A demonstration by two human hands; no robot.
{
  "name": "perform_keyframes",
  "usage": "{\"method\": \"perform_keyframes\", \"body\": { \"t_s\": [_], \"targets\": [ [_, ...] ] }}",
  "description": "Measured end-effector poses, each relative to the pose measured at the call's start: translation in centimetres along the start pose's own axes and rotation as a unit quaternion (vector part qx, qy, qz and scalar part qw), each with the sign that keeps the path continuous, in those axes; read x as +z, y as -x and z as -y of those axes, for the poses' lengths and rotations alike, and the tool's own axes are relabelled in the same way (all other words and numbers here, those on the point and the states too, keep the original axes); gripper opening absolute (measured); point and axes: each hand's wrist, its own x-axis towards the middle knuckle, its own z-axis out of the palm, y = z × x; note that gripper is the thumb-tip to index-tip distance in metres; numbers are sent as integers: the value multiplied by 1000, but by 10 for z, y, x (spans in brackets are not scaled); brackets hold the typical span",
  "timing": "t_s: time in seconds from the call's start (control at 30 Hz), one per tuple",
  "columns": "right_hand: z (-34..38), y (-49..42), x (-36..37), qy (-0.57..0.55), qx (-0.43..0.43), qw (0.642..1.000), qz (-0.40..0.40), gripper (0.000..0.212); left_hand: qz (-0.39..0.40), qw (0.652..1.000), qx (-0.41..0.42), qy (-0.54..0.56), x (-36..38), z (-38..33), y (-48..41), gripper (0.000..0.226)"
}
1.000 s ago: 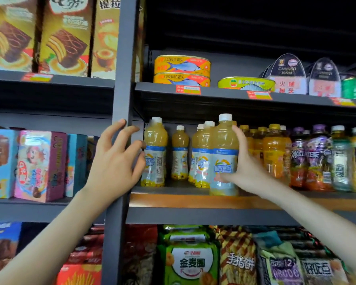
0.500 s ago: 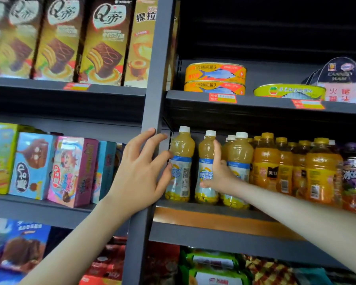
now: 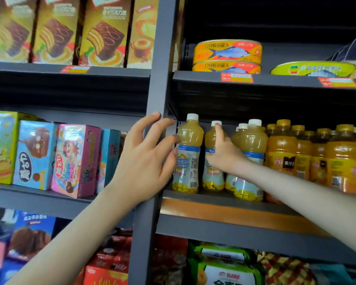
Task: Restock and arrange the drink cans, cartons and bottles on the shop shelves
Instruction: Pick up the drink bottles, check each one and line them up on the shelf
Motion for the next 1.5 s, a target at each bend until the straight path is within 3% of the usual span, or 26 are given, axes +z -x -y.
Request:
{"method": "perform_keyframes", "body": {
  "t_s": [0.1,0.23,0.27,0.37,0.43,0.53,0.67,0.77,0.9,1.0,1.13,1.33,1.5],
  "targets": [
    [20,15,0,-74,-10,997,-21,81,-4,1000,5,-6,0,-1,1,30],
    [43,17,12,-210,68,974,40,111,7,1000,-6,-5,1,-1,3,31],
    [46,15,17,-218,91,970,58,109,14,1000,-10,-2,1,-2,4,32],
    [50,14,24,-199,107,971,72,46,41,999,-16,15,-2,-3,7,33],
    [51,23,18,-216,93,970,64,30,65,998,-12,17,-4,-2,8,34],
    [51,46,1,-190,51,980,18,26,88,996,-14,6,-7,-5,16,40],
    [40,84,-19,-175,-16,980,-91,32,86,992,-80,37,-9,-38,31,56],
    [34,114,-46,-229,-33,961,-151,37,76,980,-126,135,-10,-69,32,65],
    [29,158,-82,-345,-30,922,-174,37,73,937,-164,300,-21,-112,25,66],
    [22,202,-102,-449,-10,885,-127,29,66,911,-160,373,-37,-140,26,61],
    [-2,266,-106,-517,22,854,-50,40,76,894,-134,421,-61,-176,47,61],
    [-62,364,-62,-578,135,805,6,38,227,849,-155,451,-94,-253,125,70],
    [-101,445,-13,-572,254,776,75,28,320,791,-274,444,-133,-318,201,66]
  ]
}}
